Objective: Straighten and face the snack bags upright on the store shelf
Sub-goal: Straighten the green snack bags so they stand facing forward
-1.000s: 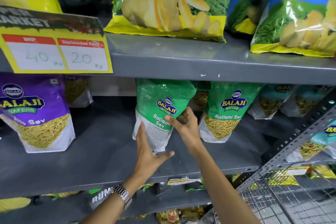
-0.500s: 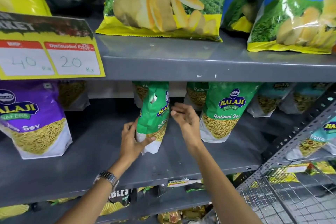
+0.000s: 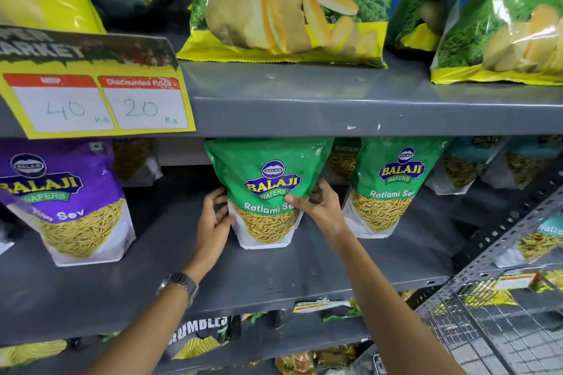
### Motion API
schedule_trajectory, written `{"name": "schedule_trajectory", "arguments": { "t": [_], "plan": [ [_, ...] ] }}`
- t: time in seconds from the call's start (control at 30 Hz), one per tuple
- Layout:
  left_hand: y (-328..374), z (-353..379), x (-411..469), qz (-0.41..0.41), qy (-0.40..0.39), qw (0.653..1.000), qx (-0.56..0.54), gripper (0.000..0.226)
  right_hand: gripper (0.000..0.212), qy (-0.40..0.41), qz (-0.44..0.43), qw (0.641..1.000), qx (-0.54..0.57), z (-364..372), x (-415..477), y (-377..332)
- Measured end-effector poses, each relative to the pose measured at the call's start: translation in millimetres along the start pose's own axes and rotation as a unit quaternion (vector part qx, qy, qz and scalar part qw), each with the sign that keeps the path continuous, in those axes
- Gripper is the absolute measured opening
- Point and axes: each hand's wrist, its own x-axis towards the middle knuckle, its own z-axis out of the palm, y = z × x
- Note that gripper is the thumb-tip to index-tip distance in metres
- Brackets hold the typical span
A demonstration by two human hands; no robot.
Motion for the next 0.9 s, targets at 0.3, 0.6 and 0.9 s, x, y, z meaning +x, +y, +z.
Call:
{"name": "schedule_trajectory", "arguments": {
  "t": [0.3, 0.6, 0.9],
  "plan": [
    [-5.8, 8.1, -6.6, -0.03, -0.029, 0.999, -0.022, 0.067, 0.036, 0.022, -0.004, 0.997, 0.073, -1.0, -9.1, 9.2],
    [-5.4, 4.3, -4.7, -0.003, -0.037, 0.999, 0.008, 0.047, 0.031, 0.075, -0.028, 0.993, 0.086, 7.8, -16.1, 15.1],
    [-5.1, 8.0, -11.8, 0.003, -0.012, 1.0, -0.009, 0.056, 0.033, 0.061, -0.017, 0.994, 0.091, 8.3, -13.8, 12.4]
  ]
}}
